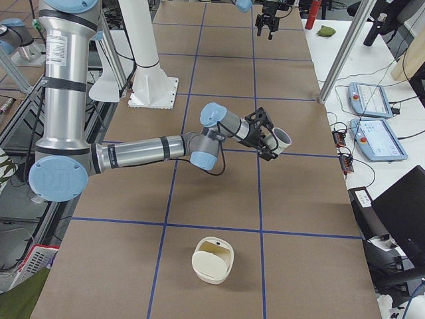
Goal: Left arm hands cup to right arm to dump lemon
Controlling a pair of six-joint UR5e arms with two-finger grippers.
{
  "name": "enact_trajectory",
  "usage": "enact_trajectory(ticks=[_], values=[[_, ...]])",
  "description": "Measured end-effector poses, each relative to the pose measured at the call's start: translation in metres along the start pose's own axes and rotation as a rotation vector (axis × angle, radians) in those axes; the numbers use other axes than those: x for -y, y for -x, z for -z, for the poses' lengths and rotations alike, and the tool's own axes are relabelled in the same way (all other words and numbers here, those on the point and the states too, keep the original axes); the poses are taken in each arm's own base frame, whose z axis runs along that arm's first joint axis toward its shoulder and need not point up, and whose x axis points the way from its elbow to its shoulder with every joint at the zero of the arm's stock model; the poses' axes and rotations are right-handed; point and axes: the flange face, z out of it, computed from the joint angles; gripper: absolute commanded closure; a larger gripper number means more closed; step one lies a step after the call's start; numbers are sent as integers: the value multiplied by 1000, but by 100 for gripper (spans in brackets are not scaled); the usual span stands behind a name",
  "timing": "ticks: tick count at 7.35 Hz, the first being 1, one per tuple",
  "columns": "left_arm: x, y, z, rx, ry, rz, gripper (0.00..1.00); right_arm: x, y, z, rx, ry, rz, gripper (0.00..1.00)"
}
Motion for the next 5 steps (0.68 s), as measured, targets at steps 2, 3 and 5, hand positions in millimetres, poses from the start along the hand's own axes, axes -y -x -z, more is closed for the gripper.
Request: enact_trajectory(ticks=[2,3,5], values=[[0,9,2,-2,-9,-18,0,-48,-89,32,35,-16,-50,93],[-3,9,3,-4,-9,-24,0,-75,-125,47,58,-22,-70,93],[-7,8,1,-4,-9,-31,0,-124,-152,77,116,-28,-150,93]])
